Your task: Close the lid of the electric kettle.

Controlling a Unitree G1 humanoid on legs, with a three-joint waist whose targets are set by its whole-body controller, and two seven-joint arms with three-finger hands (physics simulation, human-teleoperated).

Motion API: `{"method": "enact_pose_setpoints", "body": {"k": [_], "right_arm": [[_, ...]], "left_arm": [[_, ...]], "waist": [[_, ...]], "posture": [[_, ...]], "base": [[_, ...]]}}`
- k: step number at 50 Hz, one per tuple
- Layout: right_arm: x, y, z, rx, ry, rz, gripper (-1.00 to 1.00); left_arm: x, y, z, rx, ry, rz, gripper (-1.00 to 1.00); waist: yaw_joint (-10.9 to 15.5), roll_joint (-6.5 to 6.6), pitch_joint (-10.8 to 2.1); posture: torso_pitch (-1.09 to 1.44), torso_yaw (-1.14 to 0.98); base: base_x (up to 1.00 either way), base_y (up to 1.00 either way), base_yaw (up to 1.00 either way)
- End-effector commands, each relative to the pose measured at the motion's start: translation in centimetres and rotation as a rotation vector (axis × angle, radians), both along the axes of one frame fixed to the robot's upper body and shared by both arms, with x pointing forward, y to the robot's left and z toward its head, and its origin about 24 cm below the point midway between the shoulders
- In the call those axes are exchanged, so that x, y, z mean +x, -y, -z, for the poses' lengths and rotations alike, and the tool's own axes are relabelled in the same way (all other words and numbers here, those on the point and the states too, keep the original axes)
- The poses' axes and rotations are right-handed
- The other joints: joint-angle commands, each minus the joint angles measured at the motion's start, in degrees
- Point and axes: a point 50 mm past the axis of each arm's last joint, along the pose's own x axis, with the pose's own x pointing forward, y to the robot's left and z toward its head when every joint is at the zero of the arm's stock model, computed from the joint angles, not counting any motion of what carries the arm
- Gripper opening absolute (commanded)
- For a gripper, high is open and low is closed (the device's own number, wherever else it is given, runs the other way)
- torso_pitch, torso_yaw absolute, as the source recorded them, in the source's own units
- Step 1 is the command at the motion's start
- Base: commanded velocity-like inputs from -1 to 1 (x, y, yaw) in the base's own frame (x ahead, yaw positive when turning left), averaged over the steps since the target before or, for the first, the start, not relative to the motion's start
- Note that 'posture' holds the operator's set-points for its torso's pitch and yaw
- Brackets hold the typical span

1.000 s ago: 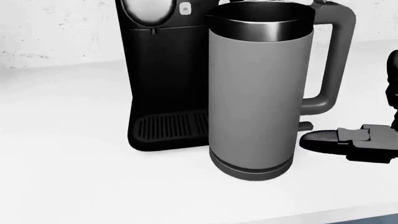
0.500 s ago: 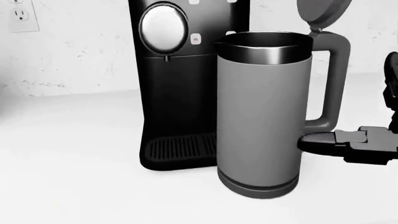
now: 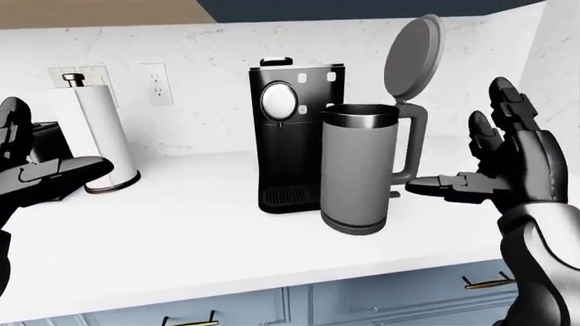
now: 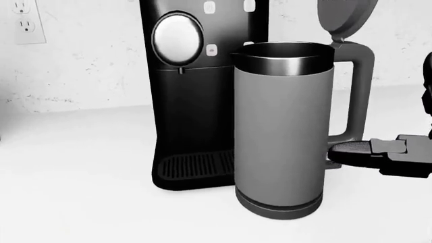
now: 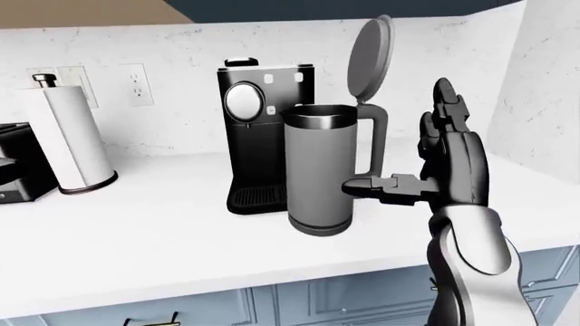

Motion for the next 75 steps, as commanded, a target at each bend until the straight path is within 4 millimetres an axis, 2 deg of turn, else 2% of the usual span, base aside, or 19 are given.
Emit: {"method": "enact_pose_setpoints", "body": {"k": [1, 11, 16, 29, 34, 37, 42, 45, 60, 75], "right_arm": [[-0.1, -0.3, -1.0, -0.018, 0.057, -0.014, 1.00], [-0.5, 0.7, -0.7, -0.057, 0.041, 0.020, 1.00], [-0.7, 1.4, -1.8, -0.080, 0.041, 0.032, 1.00], [-1.7, 3.3, -1.8, -0.216, 0.004, 0.035, 1.00], [-2.1, 4.0, -2.2, -0.253, -0.062, 0.031, 1.00], [-2.1, 4.1, -3.2, -0.295, -0.069, 0.017, 1.00], [-1.7, 4.4, -5.1, -0.388, -0.080, 0.008, 1.00], [-1.5, 4.6, -5.6, -0.431, -0.097, 0.004, 1.00], [0.5, 5.2, -7.2, -0.574, -0.173, -0.031, 1.00], [2.3, 4.8, -8.4, -0.692, -0.236, -0.075, 1.00]], "left_arm": [[-0.2, 0.2, -1.0, 0.024, 0.053, 0.003, 1.00], [-0.1, 0.2, -0.8, 0.022, 0.050, 0.004, 1.00], [-0.2, 0.1, -0.8, 0.019, 0.052, 0.004, 1.00], [-0.1, 0.1, -0.6, 0.047, 0.044, -0.004, 1.00], [0.0, 0.2, -0.7, 0.048, 0.044, -0.003, 1.00], [-0.1, 0.1, -0.7, 0.048, 0.045, -0.003, 1.00], [-0.1, 0.2, -0.8, 0.052, 0.044, 0.000, 1.00], [-0.1, 0.3, -0.8, 0.051, 0.045, 0.001, 1.00], [0.0, 0.4, -0.6, 0.051, 0.044, 0.007, 1.00], [-0.1, 0.4, -0.7, 0.049, 0.045, 0.011, 1.00]], "waist": [[0.0, 0.14, 0.47], [-0.1, 0.08, 0.37], [-0.2, 0.04, 0.37], [-0.5, -0.24, 0.34], [-0.7, -0.38, 0.29], [-0.7, -0.38, 0.28], [-1.0, -0.37, 0.33], [-1.0, -0.43, 0.38], [-1.3, -0.19, 0.56], [-1.6, 0.42, 0.70]], "posture": [[-0.67, 0.00], [-0.67, 0.00], [-0.67, 0.00], [-0.67, 0.00], [-0.67, 0.00], [-0.67, 0.00], [-0.67, 0.00], [-0.67, 0.00], [-0.67, 0.00], [-0.67, 0.00]], "base": [[0.00, 0.00, 0.00], [0.00, 0.00, 0.00], [0.00, 0.00, 0.00], [0.00, 0.00, 0.00], [0.00, 0.00, 0.00], [0.00, 0.00, 0.00], [0.00, 0.00, 0.00], [0.00, 0.00, 0.00], [0.00, 0.00, 0.00], [0.00, 0.00, 0.00]]}}
